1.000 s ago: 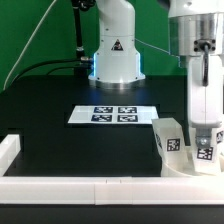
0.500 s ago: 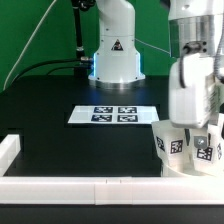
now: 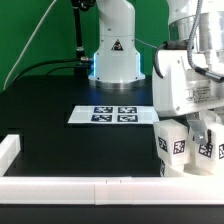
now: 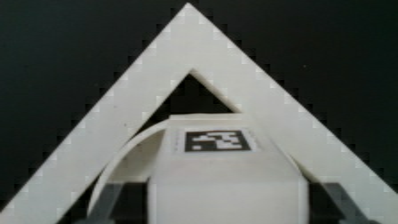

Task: Assemble stool

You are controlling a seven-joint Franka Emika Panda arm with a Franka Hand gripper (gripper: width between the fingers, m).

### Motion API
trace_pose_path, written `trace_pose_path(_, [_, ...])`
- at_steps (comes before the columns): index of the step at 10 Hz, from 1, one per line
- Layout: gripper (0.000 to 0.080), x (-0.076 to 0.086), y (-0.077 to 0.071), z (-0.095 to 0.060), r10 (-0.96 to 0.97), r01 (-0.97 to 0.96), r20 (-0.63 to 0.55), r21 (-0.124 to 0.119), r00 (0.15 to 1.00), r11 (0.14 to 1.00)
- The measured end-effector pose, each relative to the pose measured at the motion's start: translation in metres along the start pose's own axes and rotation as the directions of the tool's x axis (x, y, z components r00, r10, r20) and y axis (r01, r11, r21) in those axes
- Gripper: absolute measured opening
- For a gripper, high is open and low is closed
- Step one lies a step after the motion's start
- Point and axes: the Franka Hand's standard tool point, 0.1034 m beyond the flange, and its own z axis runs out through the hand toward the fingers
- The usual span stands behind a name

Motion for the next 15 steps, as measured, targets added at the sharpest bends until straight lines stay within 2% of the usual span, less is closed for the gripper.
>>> trace_pose_path(2, [0.0337,0.001,0.001,0.001,-0.07,0.07,-0.003,-0.002,0.998,0.998])
trace_pose_path(3, [0.0512,0.001,0.001,0.001,-0.076,0.076,-0.004,-0.002,0.997,0.997])
trace_pose_path(4, [0.0606,0.001,0.001,0.001,-0.109,0.109,-0.004,-0.002,0.994,0.994])
trace_pose_path(5, [0.0606,-0.005,0.0,-0.005,-0.14,0.14,0.009,0.003,0.99,0.99])
trace_pose_path(7, [0.0647,-0.025,-0.012,-0.032,-0.382,0.379,0.049,0.055,0.923,0.924])
trace_pose_path(8, [0.0647,-0.03,-0.014,-0.04,-0.471,0.467,0.054,0.07,0.881,0.882])
trace_pose_path(10, [0.0649,-0.047,-0.017,-0.048,-0.733,0.729,0.018,0.091,0.68,0.678])
trace_pose_path(12, [0.0649,-0.04,-0.018,-0.045,-0.781,0.778,0.002,0.085,0.624,0.622])
trace_pose_path(13, [0.0649,-0.038,-0.019,-0.045,-0.865,0.863,-0.015,0.079,0.502,0.5])
trace_pose_path(14, [0.0649,-0.03,-0.023,-0.044,-0.958,0.957,-0.032,0.053,0.286,0.284])
trace_pose_path(15, [0.0649,-0.032,-0.026,-0.045,-0.995,0.995,-0.027,0.029,0.099,0.099])
